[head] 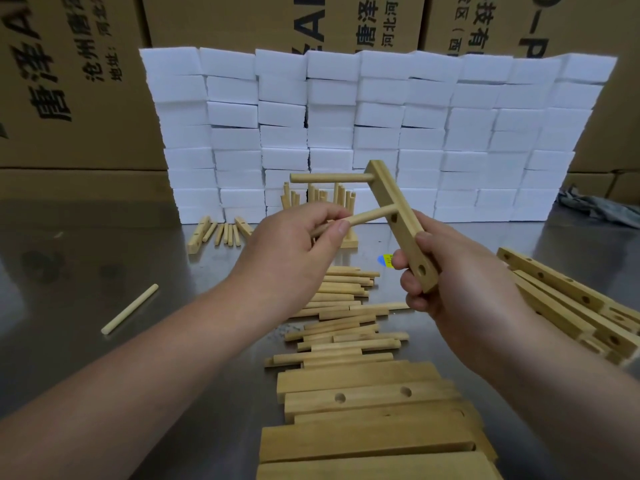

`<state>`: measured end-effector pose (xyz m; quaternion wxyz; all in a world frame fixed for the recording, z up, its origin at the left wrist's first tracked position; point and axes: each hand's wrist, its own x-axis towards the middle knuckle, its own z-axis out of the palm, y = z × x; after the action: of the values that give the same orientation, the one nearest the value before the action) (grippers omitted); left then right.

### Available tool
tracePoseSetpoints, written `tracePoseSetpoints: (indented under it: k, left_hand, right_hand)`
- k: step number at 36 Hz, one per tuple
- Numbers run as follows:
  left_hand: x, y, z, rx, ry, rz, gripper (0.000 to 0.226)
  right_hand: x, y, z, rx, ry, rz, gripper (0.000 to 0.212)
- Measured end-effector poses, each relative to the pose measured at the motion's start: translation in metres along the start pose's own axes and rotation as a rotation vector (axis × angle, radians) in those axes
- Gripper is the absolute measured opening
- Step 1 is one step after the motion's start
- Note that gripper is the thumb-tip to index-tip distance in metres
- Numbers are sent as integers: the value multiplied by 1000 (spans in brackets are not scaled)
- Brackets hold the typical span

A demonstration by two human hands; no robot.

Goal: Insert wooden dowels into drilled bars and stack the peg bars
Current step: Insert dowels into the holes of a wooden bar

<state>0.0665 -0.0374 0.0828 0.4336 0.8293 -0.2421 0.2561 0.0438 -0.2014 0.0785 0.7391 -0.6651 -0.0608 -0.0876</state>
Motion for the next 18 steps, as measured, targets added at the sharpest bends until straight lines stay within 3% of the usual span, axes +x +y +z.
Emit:
tracePoseSetpoints:
  k: [10,18]
  left_hand:
    - [-2,-1,1,46,18,36,21]
    - [-2,3,-5,225,75,185,15]
  right_hand:
    - [-4,-4,1,8,-24,-35,32]
    - [-9,-3,4,-101,-19,-97,28]
